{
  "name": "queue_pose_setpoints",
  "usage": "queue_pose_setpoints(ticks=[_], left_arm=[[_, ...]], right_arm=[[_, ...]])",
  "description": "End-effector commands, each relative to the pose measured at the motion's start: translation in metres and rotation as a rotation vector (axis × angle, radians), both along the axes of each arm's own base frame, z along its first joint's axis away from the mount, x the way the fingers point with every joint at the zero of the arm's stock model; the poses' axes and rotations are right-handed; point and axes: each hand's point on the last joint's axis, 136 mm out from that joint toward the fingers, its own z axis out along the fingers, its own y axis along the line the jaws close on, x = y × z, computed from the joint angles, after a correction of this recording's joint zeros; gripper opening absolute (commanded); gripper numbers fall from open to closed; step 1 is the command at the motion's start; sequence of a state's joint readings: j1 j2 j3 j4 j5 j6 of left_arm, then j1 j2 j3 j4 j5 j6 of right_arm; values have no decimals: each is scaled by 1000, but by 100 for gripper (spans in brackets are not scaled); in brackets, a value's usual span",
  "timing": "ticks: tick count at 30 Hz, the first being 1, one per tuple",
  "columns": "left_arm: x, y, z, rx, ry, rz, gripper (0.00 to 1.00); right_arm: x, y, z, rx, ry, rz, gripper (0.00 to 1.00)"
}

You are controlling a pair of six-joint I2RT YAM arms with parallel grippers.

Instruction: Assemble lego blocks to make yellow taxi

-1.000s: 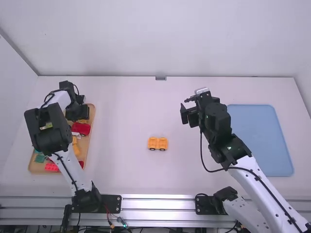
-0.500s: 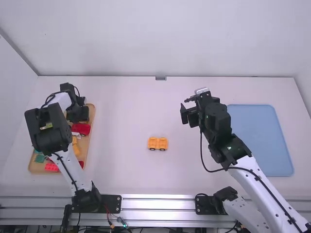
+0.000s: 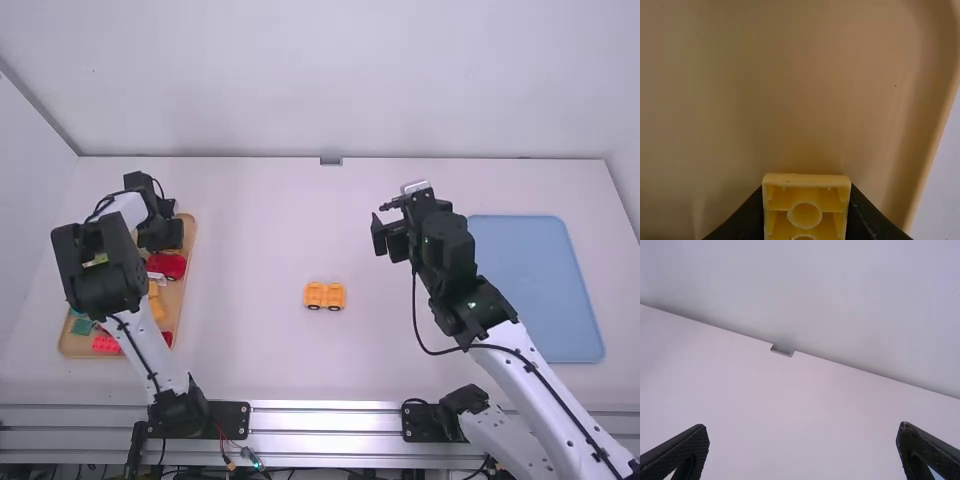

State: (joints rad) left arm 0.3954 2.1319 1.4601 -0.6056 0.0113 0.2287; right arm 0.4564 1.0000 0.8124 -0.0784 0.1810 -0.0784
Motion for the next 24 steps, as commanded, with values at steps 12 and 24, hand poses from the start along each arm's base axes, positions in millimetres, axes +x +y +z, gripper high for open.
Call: queue_pose_setpoints(ticks=[12,24], left_arm=[[-16,2,-2,-13,77,73,34],[-23,-1,-4,-25,103,92,36]], right_arm=[[1,1,20,21,-37,2,99],[0,1,20,20,-34,2,99]])
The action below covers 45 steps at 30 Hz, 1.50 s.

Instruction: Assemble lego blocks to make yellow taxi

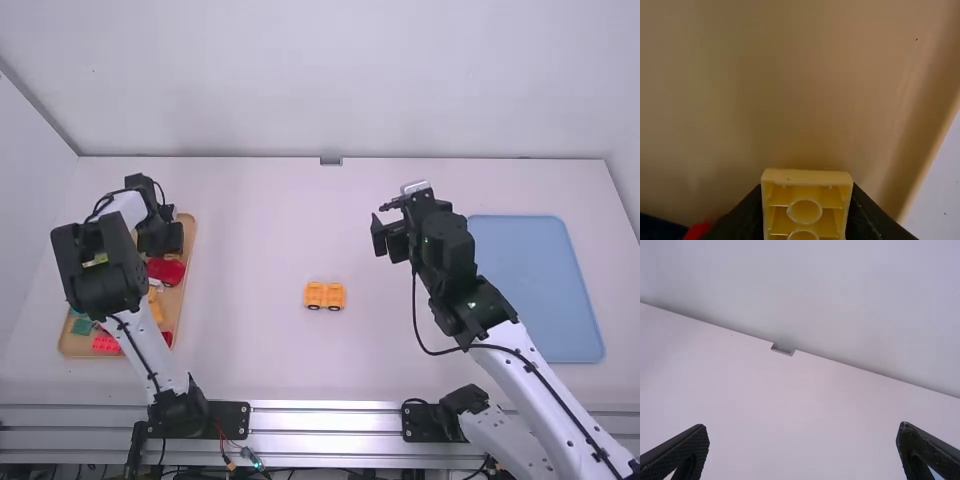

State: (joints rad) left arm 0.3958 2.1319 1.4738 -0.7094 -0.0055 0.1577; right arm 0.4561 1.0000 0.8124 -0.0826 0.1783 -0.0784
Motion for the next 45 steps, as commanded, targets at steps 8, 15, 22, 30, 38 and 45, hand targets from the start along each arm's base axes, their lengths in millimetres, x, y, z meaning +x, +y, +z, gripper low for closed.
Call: queue_pose_setpoints(ticks=[8,15,22,30,38,45], left_arm=[[-3,3,-4,3,20,19,20],[7,9,27,7,-11,124,5],[21,1,91,11,-155,145,2],[32,-108,159,-255,-476,-308,2],[3,-233,212,-498,-813,-735,2],[-37,-335,229,-766,-959,-1077,2]], right_arm=[[1,1,20,21,-38,0,99],[3,-2,21,77,-24,-32,99],[17,5,11,160,19,32,99],[36,34,-11,310,109,270,99],[23,77,-16,470,142,724,99],[5,98,-17,587,167,1009,99]])
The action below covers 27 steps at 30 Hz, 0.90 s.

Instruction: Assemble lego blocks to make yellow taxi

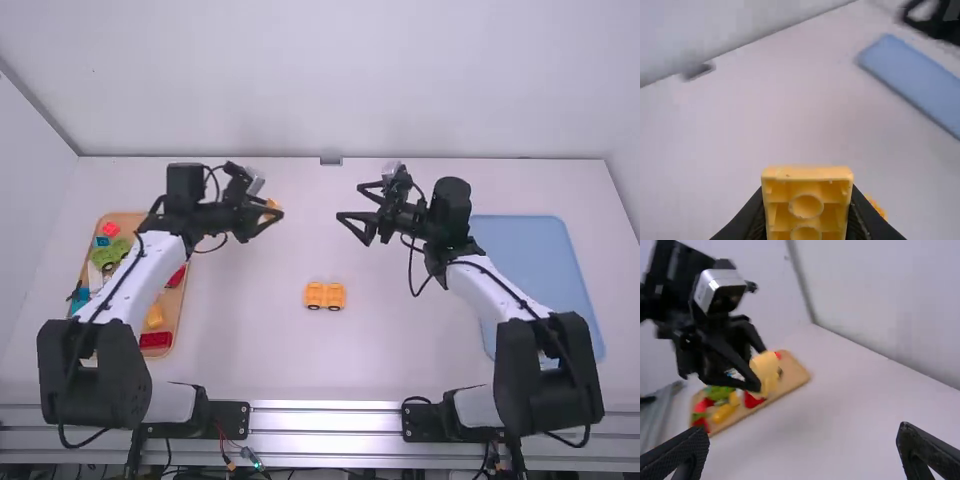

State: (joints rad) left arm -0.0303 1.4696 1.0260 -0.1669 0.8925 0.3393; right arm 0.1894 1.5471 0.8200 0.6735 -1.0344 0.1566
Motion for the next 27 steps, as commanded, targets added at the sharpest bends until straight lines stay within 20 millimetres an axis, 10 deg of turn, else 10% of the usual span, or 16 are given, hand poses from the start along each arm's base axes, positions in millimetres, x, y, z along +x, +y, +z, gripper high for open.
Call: queue_pose_setpoints(ticks=[1,10,27], left_arm=[[-33,-41,12,-115,-35,-217,2],[-66,-93,26,-222,-155,-455,2],[-68,-94,23,-245,-83,-437,2]], right_arm=[[-26,11,9,61,55,216,99],[-42,13,7,88,79,355,98],[-61,38,21,94,-36,430,78]])
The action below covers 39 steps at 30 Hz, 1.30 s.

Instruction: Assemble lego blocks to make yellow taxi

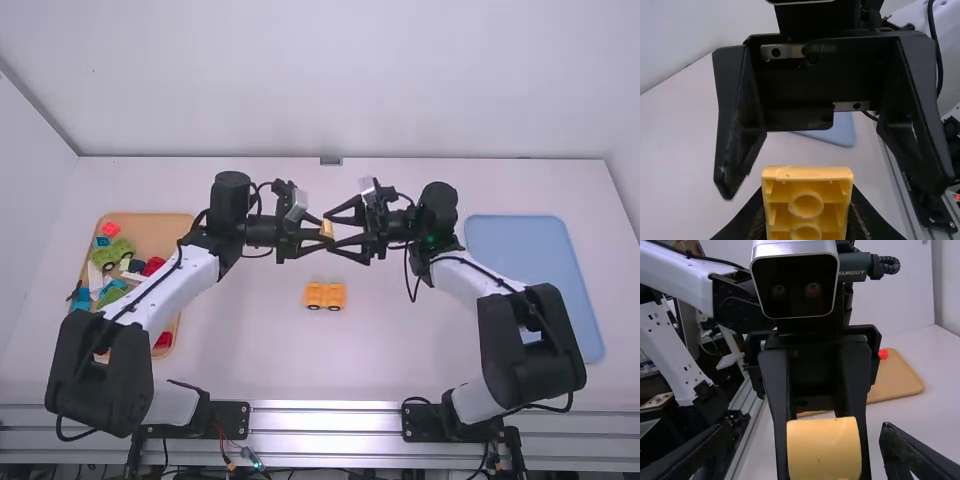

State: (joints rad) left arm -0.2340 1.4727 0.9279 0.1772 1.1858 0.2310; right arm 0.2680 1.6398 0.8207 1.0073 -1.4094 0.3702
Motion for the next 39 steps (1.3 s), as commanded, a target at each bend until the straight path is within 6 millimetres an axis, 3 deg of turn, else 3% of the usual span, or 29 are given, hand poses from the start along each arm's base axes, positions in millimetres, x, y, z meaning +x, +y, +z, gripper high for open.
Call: queue_pose_setpoints(ticks=[1,7,19,30,39], left_arm=[[-6,-1,-9,-7,38,-26,2],[-6,-1,-9,-7,40,-27,2],[-6,-1,-9,-7,40,-27,2],[-6,-1,-7,-10,29,-27,2],[-15,-4,6,-57,-25,-100,2]], right_arm=[[7,4,8,9,-21,-14,74],[12,4,8,10,-12,-42,56],[13,3,8,10,-15,-47,43],[11,4,8,10,-15,-40,40],[16,5,9,16,-22,-67,33]])
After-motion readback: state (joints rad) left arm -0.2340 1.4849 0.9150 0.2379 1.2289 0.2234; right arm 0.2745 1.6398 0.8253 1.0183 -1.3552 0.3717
